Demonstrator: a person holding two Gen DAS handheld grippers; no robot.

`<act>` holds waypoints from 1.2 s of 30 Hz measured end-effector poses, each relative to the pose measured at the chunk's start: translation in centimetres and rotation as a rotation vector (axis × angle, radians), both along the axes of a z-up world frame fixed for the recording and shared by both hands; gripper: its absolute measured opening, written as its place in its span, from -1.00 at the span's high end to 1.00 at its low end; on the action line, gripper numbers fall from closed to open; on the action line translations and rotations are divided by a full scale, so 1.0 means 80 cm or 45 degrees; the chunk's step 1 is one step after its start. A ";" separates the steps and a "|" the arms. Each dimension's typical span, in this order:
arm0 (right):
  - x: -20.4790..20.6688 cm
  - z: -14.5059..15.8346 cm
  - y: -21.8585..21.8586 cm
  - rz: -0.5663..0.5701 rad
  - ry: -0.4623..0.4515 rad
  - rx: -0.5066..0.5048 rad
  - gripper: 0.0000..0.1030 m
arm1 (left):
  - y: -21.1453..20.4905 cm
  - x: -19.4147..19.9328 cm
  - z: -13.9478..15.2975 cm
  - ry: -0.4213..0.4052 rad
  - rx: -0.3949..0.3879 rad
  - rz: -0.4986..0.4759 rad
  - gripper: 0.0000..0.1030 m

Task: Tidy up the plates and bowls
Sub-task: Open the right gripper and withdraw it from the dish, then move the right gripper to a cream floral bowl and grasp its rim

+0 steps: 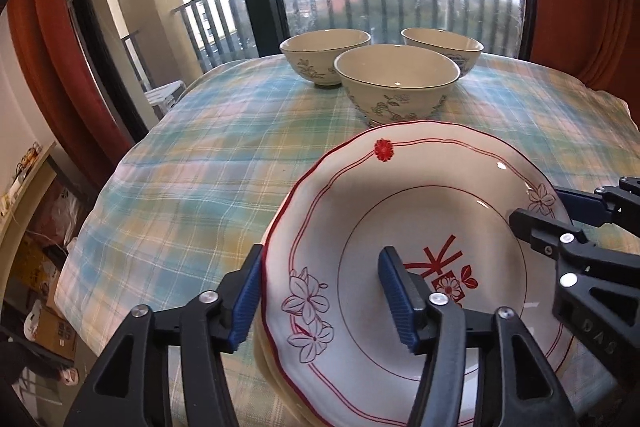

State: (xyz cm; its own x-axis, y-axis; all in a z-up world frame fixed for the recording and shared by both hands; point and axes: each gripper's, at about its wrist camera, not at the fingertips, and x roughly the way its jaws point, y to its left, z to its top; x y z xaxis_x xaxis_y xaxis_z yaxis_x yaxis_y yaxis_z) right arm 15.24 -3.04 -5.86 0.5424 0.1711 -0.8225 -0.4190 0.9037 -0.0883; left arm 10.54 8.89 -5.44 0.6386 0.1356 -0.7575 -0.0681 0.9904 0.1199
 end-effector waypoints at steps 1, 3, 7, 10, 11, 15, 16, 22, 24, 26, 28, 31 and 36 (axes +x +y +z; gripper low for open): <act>-0.001 -0.001 0.002 -0.007 -0.009 -0.021 0.33 | 0.000 0.001 0.000 -0.003 -0.002 -0.003 -0.16; -0.002 -0.001 0.007 -0.013 -0.023 -0.058 0.29 | 0.000 0.001 0.000 -0.005 -0.008 -0.013 -0.22; -0.007 0.003 0.010 -0.017 -0.060 -0.067 0.02 | 0.000 0.001 0.001 -0.006 -0.039 -0.022 -0.35; -0.009 0.012 0.009 -0.023 -0.126 -0.091 -0.08 | 0.001 0.002 0.005 -0.015 -0.050 -0.026 -0.43; -0.007 0.015 0.008 -0.029 -0.125 -0.084 -0.10 | 0.002 0.002 0.006 -0.022 -0.050 -0.027 -0.44; 0.003 0.024 0.002 -0.059 -0.107 -0.039 -0.20 | 0.002 0.010 0.018 -0.050 -0.053 -0.028 -0.47; 0.007 0.026 0.000 -0.072 -0.101 -0.025 -0.22 | 0.003 0.013 0.021 -0.057 -0.057 -0.028 -0.47; 0.028 0.044 -0.005 -0.118 -0.128 0.020 -0.23 | 0.002 0.032 0.042 -0.130 -0.057 -0.037 -0.49; 0.036 0.051 -0.007 -0.135 -0.150 0.037 -0.23 | 0.003 0.040 0.050 -0.164 -0.058 -0.037 -0.49; 0.044 0.055 -0.010 -0.149 -0.156 0.050 -0.23 | 0.005 0.051 0.057 -0.185 -0.082 -0.031 -0.49; 0.057 0.060 -0.011 -0.167 -0.156 0.064 -0.23 | 0.008 0.061 0.063 -0.200 -0.097 -0.023 -0.49; 0.075 0.063 -0.010 -0.181 -0.155 0.075 -0.23 | 0.007 0.077 0.071 -0.237 -0.081 -0.024 -0.49; 0.106 0.061 -0.008 -0.191 -0.149 0.098 -0.23 | 0.009 0.115 0.066 -0.205 -0.081 -0.023 -0.47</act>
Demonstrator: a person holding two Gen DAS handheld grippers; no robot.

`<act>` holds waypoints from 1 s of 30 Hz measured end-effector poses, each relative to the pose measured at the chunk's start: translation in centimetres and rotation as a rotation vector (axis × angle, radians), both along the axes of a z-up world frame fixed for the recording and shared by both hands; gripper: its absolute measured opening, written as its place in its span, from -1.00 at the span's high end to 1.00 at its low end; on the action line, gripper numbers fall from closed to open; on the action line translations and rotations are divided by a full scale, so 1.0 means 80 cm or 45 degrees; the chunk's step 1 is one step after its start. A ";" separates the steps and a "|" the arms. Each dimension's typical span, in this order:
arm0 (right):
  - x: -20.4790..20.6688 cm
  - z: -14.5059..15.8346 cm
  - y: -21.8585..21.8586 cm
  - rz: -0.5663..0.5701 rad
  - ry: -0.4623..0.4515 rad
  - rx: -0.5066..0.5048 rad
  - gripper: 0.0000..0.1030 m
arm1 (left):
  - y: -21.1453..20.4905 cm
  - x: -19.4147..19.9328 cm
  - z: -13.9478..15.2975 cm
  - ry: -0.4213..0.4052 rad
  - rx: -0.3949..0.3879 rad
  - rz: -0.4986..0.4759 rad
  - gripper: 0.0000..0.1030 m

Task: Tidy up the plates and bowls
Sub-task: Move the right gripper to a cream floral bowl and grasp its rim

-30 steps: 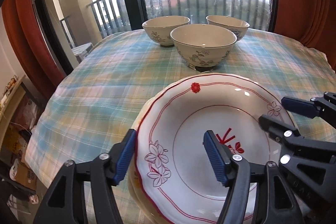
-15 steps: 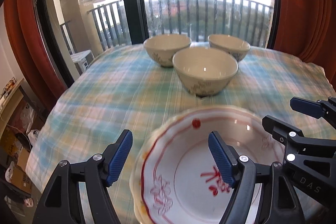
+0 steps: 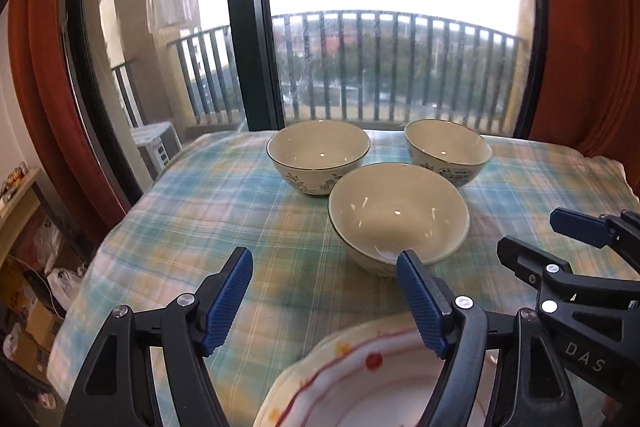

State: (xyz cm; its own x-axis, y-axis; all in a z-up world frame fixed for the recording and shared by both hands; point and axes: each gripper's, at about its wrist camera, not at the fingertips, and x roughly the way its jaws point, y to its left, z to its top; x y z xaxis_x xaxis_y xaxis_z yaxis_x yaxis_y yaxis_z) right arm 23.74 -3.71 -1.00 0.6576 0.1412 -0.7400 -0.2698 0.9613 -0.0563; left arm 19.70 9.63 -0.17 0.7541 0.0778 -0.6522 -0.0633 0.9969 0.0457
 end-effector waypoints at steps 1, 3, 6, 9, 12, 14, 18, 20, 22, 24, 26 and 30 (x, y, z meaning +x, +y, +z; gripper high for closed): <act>0.009 -0.002 0.001 0.003 0.010 0.018 -0.23 | 0.001 0.007 -0.001 0.007 -0.002 0.008 -0.45; 0.024 -0.006 0.002 0.000 0.035 0.038 -0.23 | 0.003 0.020 -0.002 0.019 -0.007 0.014 -0.43; 0.045 -0.012 0.004 -0.004 0.059 0.085 -0.23 | 0.007 0.040 -0.005 0.040 -0.015 0.025 -0.41; 0.068 -0.018 0.007 -0.009 0.061 0.116 -0.23 | 0.004 0.062 -0.014 0.079 -0.009 0.006 -0.26; 0.084 -0.026 0.008 -0.033 0.071 0.117 -0.23 | -0.002 0.081 -0.025 0.124 0.001 -0.011 -0.14; 0.096 -0.032 0.006 -0.037 0.088 0.138 -0.23 | -0.001 0.090 -0.032 0.153 -0.013 -0.018 -0.08; 0.108 -0.041 0.006 -0.035 0.097 0.164 -0.19 | -0.006 0.104 -0.041 0.181 -0.041 -0.020 0.11; 0.116 -0.048 0.008 -0.030 0.114 0.150 -0.07 | -0.012 0.107 -0.043 0.186 -0.025 -0.041 0.14; 0.123 -0.054 0.009 -0.032 0.143 0.148 0.10 | -0.014 0.110 -0.045 0.192 -0.026 -0.051 0.15; 0.129 -0.059 0.009 -0.029 0.168 0.159 0.19 | -0.015 0.113 -0.048 0.203 -0.038 -0.064 0.18; 0.133 -0.063 0.009 -0.019 0.174 0.157 0.33 | -0.016 0.117 -0.051 0.208 -0.035 -0.075 0.25; 0.137 -0.073 0.021 0.036 0.172 0.095 0.69 | -0.016 0.123 -0.057 0.236 -0.037 -0.091 0.29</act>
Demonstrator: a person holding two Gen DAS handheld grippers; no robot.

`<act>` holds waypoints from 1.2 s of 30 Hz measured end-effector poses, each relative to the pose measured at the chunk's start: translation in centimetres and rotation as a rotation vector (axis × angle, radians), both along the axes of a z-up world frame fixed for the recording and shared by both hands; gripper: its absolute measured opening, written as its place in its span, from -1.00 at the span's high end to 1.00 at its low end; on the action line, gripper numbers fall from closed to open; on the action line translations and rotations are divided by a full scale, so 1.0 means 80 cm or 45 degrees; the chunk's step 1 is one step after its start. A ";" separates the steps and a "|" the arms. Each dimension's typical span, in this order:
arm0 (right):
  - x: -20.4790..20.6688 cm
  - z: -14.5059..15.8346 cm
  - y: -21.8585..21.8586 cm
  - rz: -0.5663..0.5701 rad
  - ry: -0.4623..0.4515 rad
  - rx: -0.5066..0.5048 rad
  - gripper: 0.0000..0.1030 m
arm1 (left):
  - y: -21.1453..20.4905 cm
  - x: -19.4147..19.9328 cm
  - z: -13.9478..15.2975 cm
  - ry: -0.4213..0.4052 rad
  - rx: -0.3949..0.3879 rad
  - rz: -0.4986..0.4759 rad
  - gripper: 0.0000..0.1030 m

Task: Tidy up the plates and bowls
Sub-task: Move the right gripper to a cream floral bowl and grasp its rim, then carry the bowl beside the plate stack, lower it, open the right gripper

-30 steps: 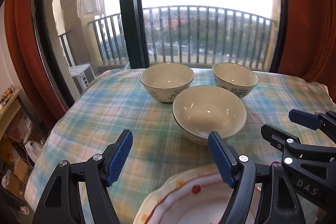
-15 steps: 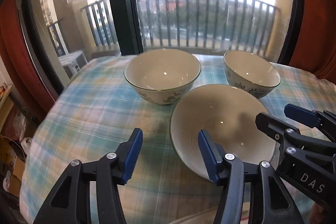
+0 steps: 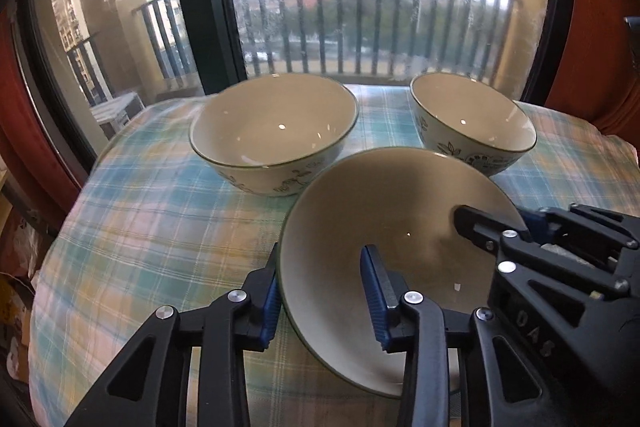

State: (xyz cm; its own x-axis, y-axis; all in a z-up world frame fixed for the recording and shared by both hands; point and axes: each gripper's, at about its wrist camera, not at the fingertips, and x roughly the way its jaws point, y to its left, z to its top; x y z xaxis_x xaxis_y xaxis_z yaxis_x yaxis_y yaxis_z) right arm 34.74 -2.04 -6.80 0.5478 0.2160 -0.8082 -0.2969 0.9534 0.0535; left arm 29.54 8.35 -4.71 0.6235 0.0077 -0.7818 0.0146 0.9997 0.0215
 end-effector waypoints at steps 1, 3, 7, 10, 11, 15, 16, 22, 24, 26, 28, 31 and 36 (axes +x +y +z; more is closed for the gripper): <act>0.001 0.000 0.000 0.002 -0.003 -0.008 0.69 | 0.002 0.001 0.000 0.005 -0.006 0.004 0.30; 0.001 0.002 0.000 0.007 -0.012 -0.015 0.69 | 0.001 0.000 0.001 0.006 -0.018 0.002 0.32; 0.001 0.003 -0.002 -0.005 -0.004 -0.016 0.69 | -0.003 0.000 0.004 0.013 -0.014 0.003 0.31; -0.002 0.009 -0.005 -0.016 -0.019 -0.020 0.69 | -0.006 -0.002 0.007 0.013 -0.026 -0.006 0.31; -0.003 0.011 -0.005 -0.019 -0.025 -0.020 0.69 | -0.008 -0.004 0.009 0.007 -0.019 -0.010 0.31; -0.016 0.027 -0.010 -0.031 -0.071 -0.030 0.69 | -0.015 -0.014 0.021 -0.022 -0.017 -0.028 0.31; -0.020 0.032 -0.014 -0.037 -0.075 -0.024 0.69 | -0.017 -0.018 0.025 -0.032 -0.017 -0.030 0.31; -0.048 0.052 -0.036 -0.063 -0.095 -0.006 0.69 | -0.038 -0.042 0.051 -0.102 -0.007 -0.053 0.31; -0.060 0.059 -0.044 -0.069 -0.102 0.000 0.69 | -0.047 -0.052 0.058 -0.122 0.006 -0.066 0.31; -0.071 0.065 -0.051 -0.079 -0.116 -0.002 0.69 | -0.054 -0.060 0.062 -0.129 0.008 -0.080 0.31; -0.083 0.072 -0.061 -0.103 -0.137 0.002 0.69 | -0.064 -0.068 0.065 -0.128 0.001 -0.097 0.31; -0.101 0.079 -0.077 -0.126 -0.150 0.003 0.69 | -0.077 -0.080 0.065 -0.127 0.008 -0.116 0.31; -0.127 0.083 -0.101 -0.156 -0.162 -0.015 0.69 | -0.097 -0.099 0.057 -0.098 0.002 -0.158 0.31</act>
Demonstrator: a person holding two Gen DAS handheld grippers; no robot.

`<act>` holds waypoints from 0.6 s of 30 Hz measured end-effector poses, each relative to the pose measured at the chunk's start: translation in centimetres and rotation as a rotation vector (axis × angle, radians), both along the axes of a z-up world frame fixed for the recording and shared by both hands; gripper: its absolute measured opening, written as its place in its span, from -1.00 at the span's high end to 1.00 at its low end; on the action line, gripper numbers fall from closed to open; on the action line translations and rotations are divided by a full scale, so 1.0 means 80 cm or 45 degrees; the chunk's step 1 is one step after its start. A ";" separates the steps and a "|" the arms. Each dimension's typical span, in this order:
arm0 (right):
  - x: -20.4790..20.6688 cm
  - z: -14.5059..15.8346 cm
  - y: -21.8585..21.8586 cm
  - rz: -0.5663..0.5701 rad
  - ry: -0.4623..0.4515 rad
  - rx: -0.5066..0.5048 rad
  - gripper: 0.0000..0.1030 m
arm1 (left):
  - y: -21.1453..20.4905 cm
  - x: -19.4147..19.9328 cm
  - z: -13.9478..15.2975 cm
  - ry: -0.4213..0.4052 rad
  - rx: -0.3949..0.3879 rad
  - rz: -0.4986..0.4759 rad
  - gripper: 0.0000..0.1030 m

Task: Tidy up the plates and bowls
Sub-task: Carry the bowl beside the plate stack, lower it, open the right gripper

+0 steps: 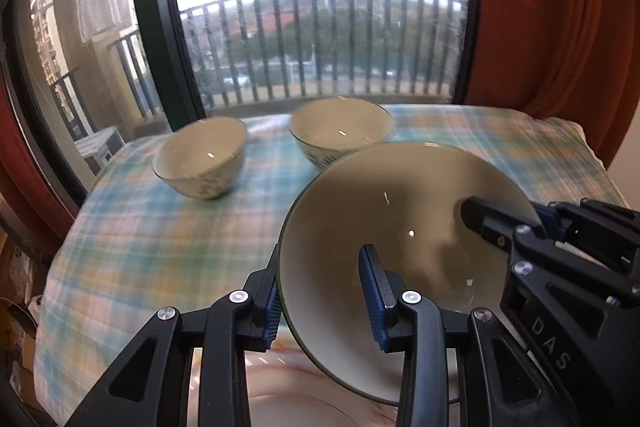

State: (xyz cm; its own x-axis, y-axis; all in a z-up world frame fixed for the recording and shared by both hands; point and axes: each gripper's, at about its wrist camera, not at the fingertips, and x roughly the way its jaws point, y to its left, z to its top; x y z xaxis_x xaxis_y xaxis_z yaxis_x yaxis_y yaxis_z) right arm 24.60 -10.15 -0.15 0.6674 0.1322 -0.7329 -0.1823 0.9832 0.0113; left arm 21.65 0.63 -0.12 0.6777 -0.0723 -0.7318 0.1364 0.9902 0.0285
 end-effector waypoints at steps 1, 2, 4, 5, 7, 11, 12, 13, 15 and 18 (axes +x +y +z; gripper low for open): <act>-0.007 0.001 -0.006 -0.007 -0.005 -0.001 0.69 | -0.004 -0.004 -0.002 0.009 -0.005 -0.011 0.31; -0.012 0.000 -0.010 -0.010 -0.008 -0.005 0.69 | -0.010 -0.009 -0.003 0.015 -0.007 -0.019 0.31; -0.025 -0.001 -0.017 -0.020 -0.014 -0.013 0.69 | -0.018 -0.014 -0.007 0.026 -0.009 -0.029 0.31; -0.030 -0.002 -0.022 -0.027 -0.012 -0.017 0.69 | -0.022 -0.017 -0.009 0.036 -0.011 -0.037 0.31; -0.036 -0.004 -0.028 -0.039 -0.008 -0.018 0.69 | -0.031 -0.024 -0.011 0.047 -0.014 -0.055 0.31; -0.058 -0.010 -0.049 -0.067 0.004 -0.007 0.69 | -0.049 -0.040 -0.016 0.052 -0.009 -0.087 0.31; -0.062 -0.010 -0.051 -0.072 0.007 -0.006 0.69 | -0.053 -0.042 -0.017 0.056 -0.009 -0.095 0.31; -0.067 -0.012 -0.056 -0.081 0.011 0.001 0.69 | -0.057 -0.046 -0.018 0.059 -0.009 -0.101 0.31; -0.077 -0.015 -0.066 -0.104 0.026 0.026 0.69 | -0.065 -0.054 -0.022 0.063 -0.001 -0.111 0.31; -0.089 -0.022 -0.077 -0.131 0.038 0.062 0.69 | -0.073 -0.062 -0.026 0.061 0.006 -0.132 0.31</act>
